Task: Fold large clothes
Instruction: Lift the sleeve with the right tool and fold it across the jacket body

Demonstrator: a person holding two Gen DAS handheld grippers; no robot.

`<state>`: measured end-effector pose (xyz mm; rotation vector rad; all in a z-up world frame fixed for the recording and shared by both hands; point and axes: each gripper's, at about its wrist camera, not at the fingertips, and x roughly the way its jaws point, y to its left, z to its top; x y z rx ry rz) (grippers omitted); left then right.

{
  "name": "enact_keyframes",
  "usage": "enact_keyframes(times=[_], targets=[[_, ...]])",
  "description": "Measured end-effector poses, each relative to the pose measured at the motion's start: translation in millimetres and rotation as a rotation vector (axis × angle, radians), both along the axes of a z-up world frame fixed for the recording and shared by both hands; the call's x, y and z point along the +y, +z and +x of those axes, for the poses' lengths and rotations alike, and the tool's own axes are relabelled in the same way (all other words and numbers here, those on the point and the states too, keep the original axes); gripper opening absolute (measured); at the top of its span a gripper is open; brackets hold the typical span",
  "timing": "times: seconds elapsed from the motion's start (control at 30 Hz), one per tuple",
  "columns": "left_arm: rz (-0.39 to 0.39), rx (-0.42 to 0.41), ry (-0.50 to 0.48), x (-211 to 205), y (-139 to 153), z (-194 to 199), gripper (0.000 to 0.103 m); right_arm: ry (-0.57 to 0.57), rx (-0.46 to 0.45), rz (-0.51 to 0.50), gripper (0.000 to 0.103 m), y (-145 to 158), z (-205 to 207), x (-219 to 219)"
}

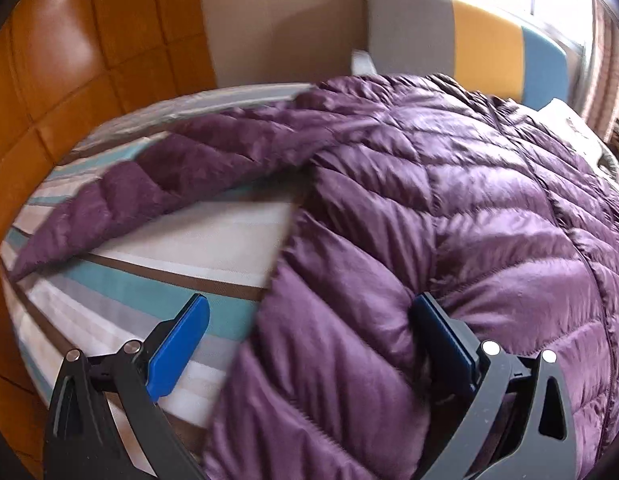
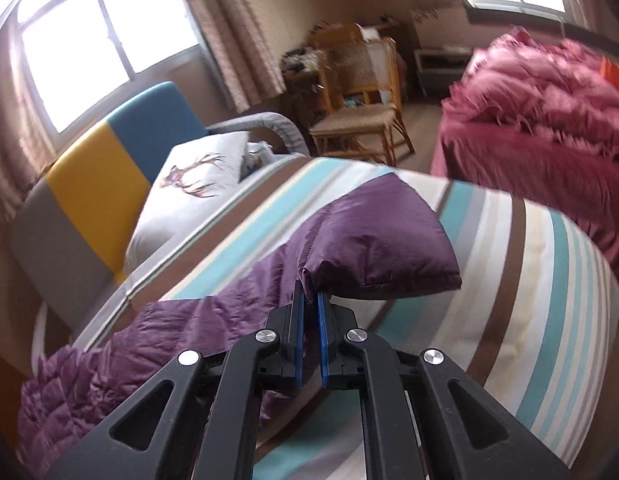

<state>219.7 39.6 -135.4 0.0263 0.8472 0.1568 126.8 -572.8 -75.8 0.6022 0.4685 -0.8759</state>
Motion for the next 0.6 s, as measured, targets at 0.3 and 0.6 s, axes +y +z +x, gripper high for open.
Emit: enact_keyframes(times=[0.3,0.6], targets=[[0.058,0.009,0.011,0.0,-5.5,2.7,0.101,0.259,0.031,-0.221,0.006,37.9,45.8,90.4],[-0.011,0.018,0.006,8.4,-8.7,3.2,0.101,0.567,0.053,-0.313,0.006,36.1,110.4,209.8]])
